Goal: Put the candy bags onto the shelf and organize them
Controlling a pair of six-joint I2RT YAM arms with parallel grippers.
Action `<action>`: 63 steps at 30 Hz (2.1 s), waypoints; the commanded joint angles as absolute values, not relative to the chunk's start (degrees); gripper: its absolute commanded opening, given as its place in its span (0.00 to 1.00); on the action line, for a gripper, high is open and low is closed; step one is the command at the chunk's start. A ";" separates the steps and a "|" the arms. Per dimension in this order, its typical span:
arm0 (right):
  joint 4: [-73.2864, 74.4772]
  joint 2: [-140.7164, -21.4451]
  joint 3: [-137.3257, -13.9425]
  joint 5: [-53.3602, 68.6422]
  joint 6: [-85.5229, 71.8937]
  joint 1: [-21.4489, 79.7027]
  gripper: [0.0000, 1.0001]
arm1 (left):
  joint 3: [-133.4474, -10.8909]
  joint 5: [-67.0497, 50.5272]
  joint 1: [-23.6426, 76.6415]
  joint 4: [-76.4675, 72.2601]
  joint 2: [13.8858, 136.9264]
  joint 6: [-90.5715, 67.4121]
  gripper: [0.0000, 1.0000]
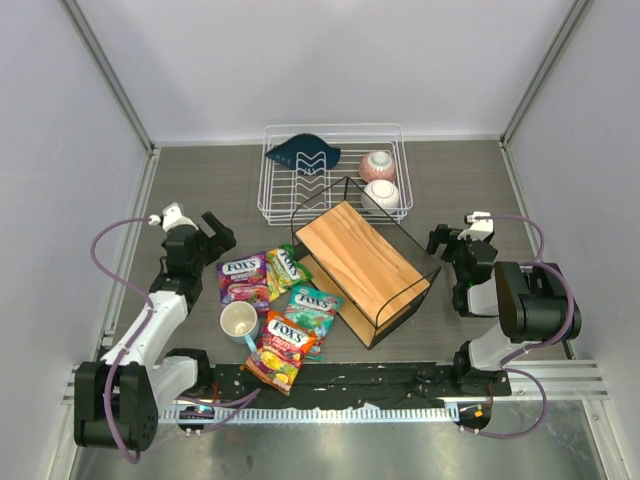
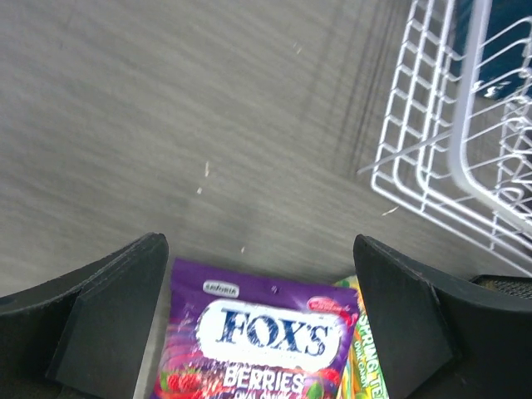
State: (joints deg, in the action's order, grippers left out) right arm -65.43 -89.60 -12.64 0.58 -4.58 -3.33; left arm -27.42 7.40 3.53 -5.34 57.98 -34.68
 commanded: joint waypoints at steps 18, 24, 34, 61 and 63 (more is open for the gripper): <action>-67.76 -88.24 -13.71 0.44 -3.43 -2.90 1.00 | -22.42 6.77 3.60 12.23 51.94 -48.25 1.00; -67.76 -88.16 -13.80 0.44 -3.51 -2.99 1.00 | -23.38 6.77 3.60 11.26 54.84 -51.41 1.00; -67.76 -88.24 -13.71 0.44 -3.43 -2.99 1.00 | -20.13 6.42 3.60 6.95 56.42 -53.79 1.00; -67.68 -88.24 -13.71 0.44 -3.52 -2.99 1.00 | -17.49 4.39 3.60 0.62 57.84 -54.84 0.70; -67.68 -88.24 -13.80 0.44 -3.43 -2.99 1.00 | -17.58 4.48 3.60 0.96 57.48 -54.84 0.66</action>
